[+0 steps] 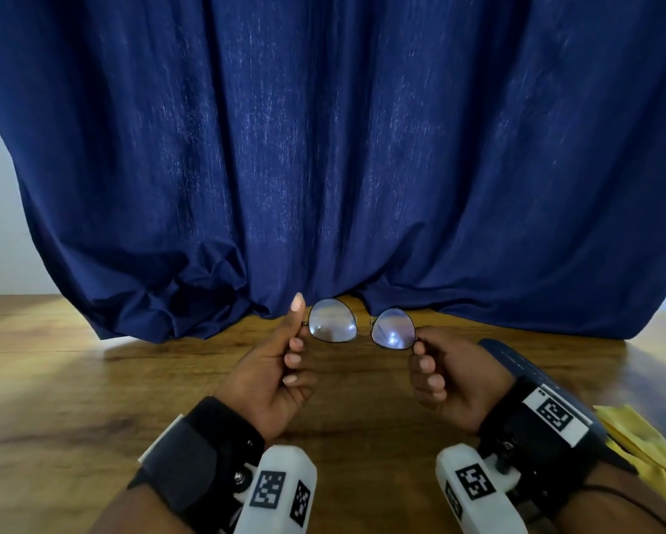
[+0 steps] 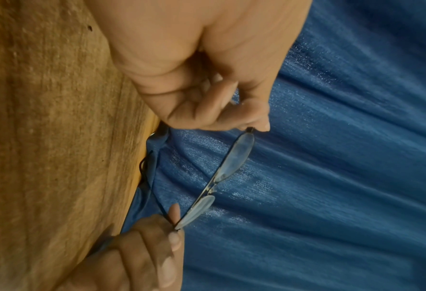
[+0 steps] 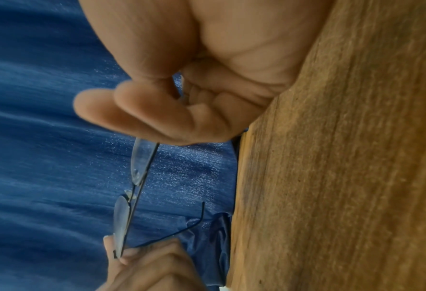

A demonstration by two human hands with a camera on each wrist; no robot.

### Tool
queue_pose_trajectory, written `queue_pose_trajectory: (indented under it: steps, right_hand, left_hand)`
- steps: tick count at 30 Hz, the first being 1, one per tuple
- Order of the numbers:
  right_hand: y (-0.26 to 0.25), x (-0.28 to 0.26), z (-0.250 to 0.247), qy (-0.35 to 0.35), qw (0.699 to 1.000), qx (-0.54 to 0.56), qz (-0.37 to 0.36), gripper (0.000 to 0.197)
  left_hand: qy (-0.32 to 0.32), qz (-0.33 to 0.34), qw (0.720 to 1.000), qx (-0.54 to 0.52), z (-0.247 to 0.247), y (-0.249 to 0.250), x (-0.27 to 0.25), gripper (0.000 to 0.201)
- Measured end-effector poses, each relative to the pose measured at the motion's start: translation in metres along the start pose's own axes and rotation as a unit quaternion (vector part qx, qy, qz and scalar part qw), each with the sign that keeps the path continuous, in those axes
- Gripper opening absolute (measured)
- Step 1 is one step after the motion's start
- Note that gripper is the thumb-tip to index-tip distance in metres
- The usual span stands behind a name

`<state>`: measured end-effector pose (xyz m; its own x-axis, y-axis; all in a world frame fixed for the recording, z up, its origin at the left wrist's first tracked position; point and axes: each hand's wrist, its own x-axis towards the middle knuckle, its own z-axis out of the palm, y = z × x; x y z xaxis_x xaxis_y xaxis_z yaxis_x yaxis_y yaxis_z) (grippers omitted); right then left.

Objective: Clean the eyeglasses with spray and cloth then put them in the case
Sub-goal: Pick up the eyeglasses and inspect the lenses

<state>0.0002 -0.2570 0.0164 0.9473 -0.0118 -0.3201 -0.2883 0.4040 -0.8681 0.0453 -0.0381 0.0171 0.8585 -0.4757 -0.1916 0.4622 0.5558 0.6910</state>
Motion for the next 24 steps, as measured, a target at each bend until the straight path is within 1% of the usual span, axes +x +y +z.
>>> queue_pose_trajectory:
  steps: [4,6,7,8,10,12,14,17,19,21,24]
  right_hand:
    - [0.005,0.003,0.003,0.029,0.997,-0.069,-0.017,0.036]
    - [0.004,0.003,0.004,0.040,0.994,-0.093,-0.029,0.035]
    - [0.004,0.002,0.004,0.045,0.993,-0.098,-0.039,0.034]
    - [0.003,0.001,0.003,0.049,0.992,-0.102,-0.053,0.033]
    - [0.002,0.000,0.001,0.053,0.989,-0.105,-0.095,0.027]
    - [0.002,0.001,-0.001,0.059,0.980,-0.114,-0.153,0.023]
    - [0.002,0.002,-0.004,0.070,0.966,-0.127,-0.213,0.023]
    - [-0.001,0.003,-0.008,0.090,0.941,-0.134,-0.296,0.018]
    - [-0.003,0.002,-0.010,0.101,0.924,-0.149,-0.338,0.014]
    - [-0.005,0.001,-0.011,0.100,0.909,-0.167,-0.367,0.013]
    - [-0.008,-0.001,-0.011,0.094,0.903,-0.173,-0.382,0.013]
  left_hand:
    - [0.010,0.017,1.000,-0.006,-0.003,0.001,0.002,0.030]
    - [0.021,0.045,0.999,0.022,-0.007,0.001,0.004,0.027]
    - [0.035,0.071,0.995,0.058,-0.009,0.000,0.005,0.027]
    - [0.055,0.106,0.987,0.106,-0.012,0.000,0.005,0.027]
    - [0.086,0.181,0.957,0.210,-0.013,-0.001,0.005,0.027]
    - [0.084,0.232,0.929,0.276,-0.012,0.000,0.002,0.027]
    - [0.075,0.255,0.917,0.298,-0.012,0.000,0.001,0.025]
    - [0.077,0.287,0.901,0.316,-0.010,0.001,-0.001,0.014]
    - [0.078,0.317,0.884,0.334,-0.009,0.001,-0.003,0.015]
    - [0.076,0.340,0.867,0.356,-0.007,0.001,-0.004,0.018]
    - [0.074,0.366,0.851,0.370,-0.006,0.001,-0.007,0.018]
